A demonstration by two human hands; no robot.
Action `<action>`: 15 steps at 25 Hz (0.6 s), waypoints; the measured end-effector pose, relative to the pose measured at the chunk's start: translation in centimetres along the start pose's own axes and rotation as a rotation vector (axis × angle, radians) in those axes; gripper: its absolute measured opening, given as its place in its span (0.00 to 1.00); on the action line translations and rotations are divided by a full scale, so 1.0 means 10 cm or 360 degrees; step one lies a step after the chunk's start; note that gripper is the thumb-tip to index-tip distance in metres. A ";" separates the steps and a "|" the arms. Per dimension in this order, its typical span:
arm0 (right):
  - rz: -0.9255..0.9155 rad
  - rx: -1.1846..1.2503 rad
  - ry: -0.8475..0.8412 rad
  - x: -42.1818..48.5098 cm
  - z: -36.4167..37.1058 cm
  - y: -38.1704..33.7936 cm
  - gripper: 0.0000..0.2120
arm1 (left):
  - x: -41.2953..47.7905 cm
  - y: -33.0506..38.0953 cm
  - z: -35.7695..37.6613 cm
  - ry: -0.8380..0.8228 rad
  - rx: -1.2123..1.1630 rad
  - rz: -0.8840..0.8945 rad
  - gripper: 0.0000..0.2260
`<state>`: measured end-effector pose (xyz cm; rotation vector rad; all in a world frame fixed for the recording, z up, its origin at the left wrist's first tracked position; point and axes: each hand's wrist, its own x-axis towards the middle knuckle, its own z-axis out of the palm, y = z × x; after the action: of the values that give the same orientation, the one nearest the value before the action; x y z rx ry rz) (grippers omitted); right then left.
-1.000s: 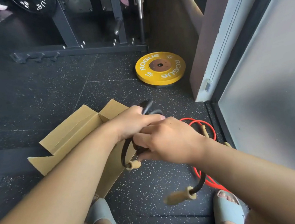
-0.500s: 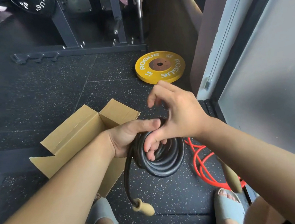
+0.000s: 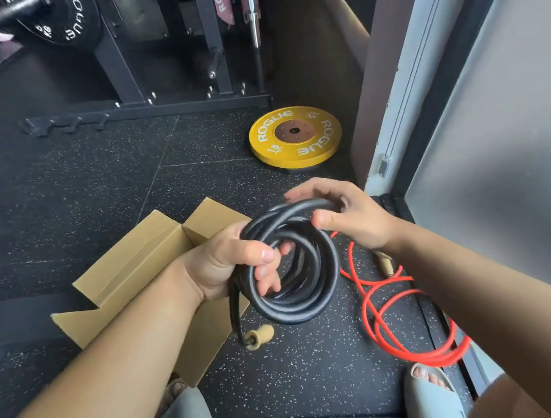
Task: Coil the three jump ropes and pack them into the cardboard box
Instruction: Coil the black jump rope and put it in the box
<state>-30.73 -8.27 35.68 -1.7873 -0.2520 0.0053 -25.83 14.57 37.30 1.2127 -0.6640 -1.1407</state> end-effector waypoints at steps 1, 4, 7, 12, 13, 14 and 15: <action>-0.0029 0.0025 -0.0003 0.00 0.01 0.00 0.44 | -0.01 0.02 0.00 0.0042 0.0039 0.0076 0.15; -0.0071 0.0034 -0.0125 0.01 0.07 -0.04 0.49 | 0.00 0.04 0.02 0.0215 0.0068 0.0239 0.15; 0.0063 0.0148 -0.0106 0.02 0.08 -0.11 0.47 | 0.00 0.01 0.03 0.0280 -0.0018 0.0325 0.13; 0.0263 -0.0233 -0.0237 0.08 0.02 -0.25 0.27 | -0.03 -0.14 0.02 0.0233 -0.0063 0.0217 0.09; 0.0256 -0.0288 -0.0200 0.09 0.03 -0.28 0.24 | -0.02 -0.16 0.02 0.0256 -0.0053 0.0189 0.11; 0.0252 -0.0306 -0.0135 0.10 0.05 -0.28 0.24 | -0.02 -0.15 0.01 0.0272 -0.0021 0.0162 0.12; 0.0242 -0.0308 -0.0076 0.10 0.08 -0.28 0.23 | -0.01 -0.14 0.00 0.0274 0.0039 0.0137 0.14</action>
<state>-30.35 -6.72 38.34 -1.9976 -0.1539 0.1361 -26.28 14.79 35.98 1.2749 -0.5950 -0.9471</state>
